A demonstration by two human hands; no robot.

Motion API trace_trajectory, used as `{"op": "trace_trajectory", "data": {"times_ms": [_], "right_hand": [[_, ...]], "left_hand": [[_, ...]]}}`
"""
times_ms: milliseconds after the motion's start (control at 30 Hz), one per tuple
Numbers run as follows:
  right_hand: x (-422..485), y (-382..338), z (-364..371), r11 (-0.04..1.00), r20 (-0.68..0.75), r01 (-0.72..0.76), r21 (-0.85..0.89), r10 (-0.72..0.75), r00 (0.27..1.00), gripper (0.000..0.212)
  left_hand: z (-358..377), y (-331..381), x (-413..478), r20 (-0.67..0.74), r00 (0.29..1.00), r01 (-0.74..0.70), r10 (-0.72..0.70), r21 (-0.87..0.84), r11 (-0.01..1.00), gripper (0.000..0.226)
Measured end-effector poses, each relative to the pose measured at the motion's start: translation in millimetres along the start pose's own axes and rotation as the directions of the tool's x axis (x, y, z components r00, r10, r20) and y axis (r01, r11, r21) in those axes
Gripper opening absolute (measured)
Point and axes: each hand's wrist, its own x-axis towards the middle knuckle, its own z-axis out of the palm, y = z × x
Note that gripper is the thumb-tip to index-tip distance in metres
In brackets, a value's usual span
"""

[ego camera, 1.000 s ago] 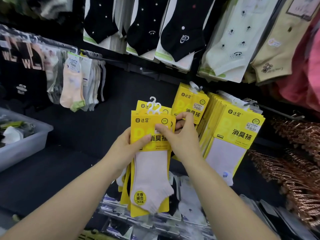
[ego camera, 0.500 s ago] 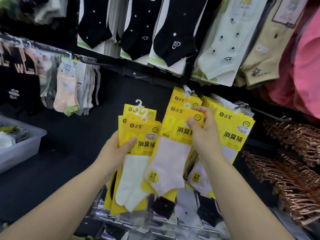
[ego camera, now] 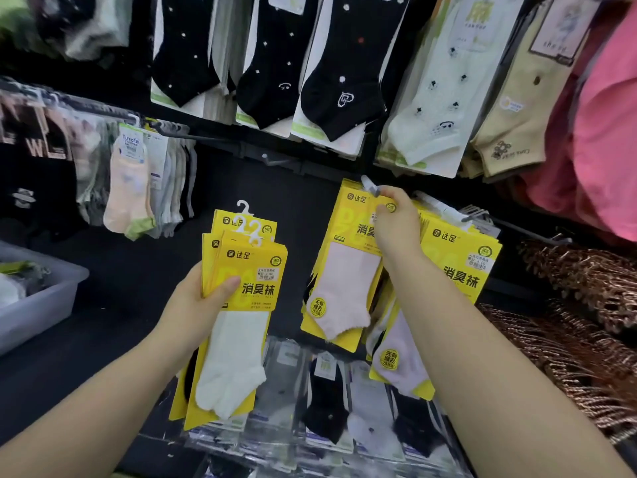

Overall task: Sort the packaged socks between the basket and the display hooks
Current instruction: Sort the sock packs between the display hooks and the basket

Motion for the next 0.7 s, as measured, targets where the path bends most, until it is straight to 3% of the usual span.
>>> {"op": "trace_trajectory", "data": {"times_ms": [267,400,500,567,700], "right_hand": [[0.8,8.2,-3.1,0.98,0.09,0.057,-0.192,-0.04,0.995,0.049],[-38.4,6.9,-8.5,0.899,0.084,0.25,-0.361,-0.236,0.968,0.057],[-75.2,10.5,-3.9,0.933,0.196,0.307,-0.19,-0.27,0.943,0.04],[-93.1,10.8,1.0,0.977,0.319,0.2,-0.069,-0.168,0.933,0.035],[-94.5,13.4,-0.3,0.995,0.314,-0.024,0.092,-0.006,0.949,0.041]], "left_hand": [[18.2,4.1,-2.4,0.088,0.996,0.03,-0.026,-0.045,0.999,0.012],[28.8,8.8,-4.1,0.162,0.985,0.09,-0.06,-0.185,0.979,0.027],[37.1,12.1,-7.0,0.219,0.974,0.121,-0.061,-0.272,0.955,0.046],[43.8,13.5,-9.2,0.243,0.968,0.136,-0.058,-0.314,0.94,0.047],[52.1,12.6,-12.3,0.286,0.956,0.156,-0.061,-0.321,0.934,0.051]]}}
